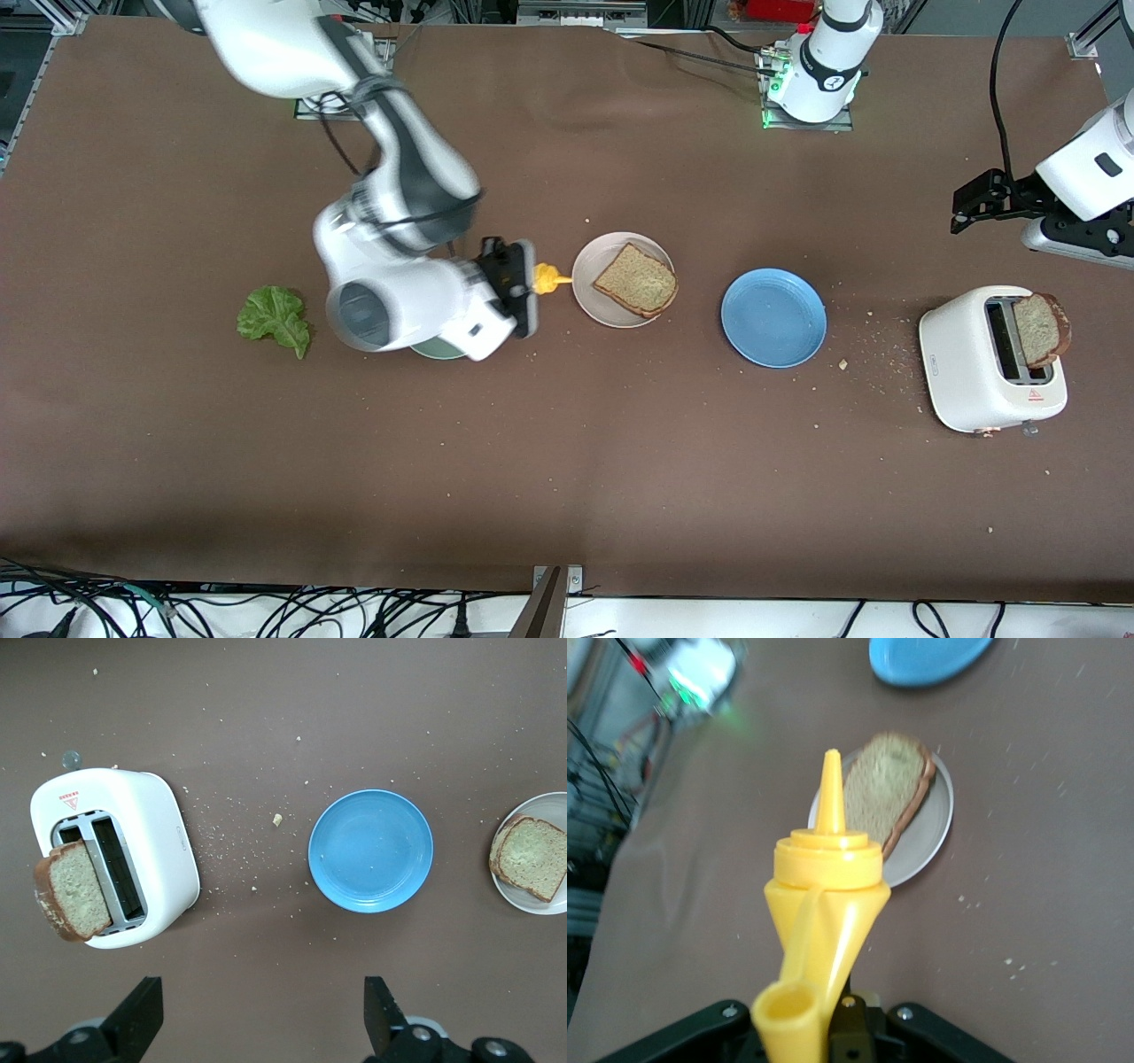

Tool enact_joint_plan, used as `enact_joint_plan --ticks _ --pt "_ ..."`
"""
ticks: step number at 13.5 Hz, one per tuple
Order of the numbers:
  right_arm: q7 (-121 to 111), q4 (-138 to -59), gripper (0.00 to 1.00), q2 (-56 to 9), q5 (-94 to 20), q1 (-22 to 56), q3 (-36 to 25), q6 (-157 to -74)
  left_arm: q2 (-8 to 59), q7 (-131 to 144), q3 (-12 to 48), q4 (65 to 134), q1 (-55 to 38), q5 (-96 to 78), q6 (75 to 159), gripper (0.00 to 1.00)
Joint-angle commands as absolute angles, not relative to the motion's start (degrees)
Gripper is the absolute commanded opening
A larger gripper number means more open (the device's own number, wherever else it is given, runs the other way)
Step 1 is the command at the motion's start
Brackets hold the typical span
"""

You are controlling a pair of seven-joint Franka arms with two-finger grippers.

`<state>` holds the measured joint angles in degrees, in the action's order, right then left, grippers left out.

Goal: Make sandwich in beige plate with both arms
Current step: 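Carry the mustard bottle back beside the green plate and lower it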

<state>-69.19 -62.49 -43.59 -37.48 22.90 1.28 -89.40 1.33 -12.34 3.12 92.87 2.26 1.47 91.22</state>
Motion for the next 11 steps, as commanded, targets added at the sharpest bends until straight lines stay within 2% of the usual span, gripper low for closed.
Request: enact_joint_plan --ticks 1,5,11 --pt "-78.0 -62.9 0.00 -44.6 -47.8 16.5 2.4 -85.4 1.8 -12.2 2.7 91.4 1.8 0.7 90.1 1.00" --pt "-96.6 -63.3 0.00 -51.7 -62.2 7.3 2.4 -76.1 1.8 -12.2 2.7 91.4 1.8 0.7 90.0 1.00" --pt "-116.7 -63.2 0.00 -64.8 -69.3 -1.0 2.4 -66.0 1.9 -12.2 2.7 91.4 1.8 0.7 90.0 1.00"
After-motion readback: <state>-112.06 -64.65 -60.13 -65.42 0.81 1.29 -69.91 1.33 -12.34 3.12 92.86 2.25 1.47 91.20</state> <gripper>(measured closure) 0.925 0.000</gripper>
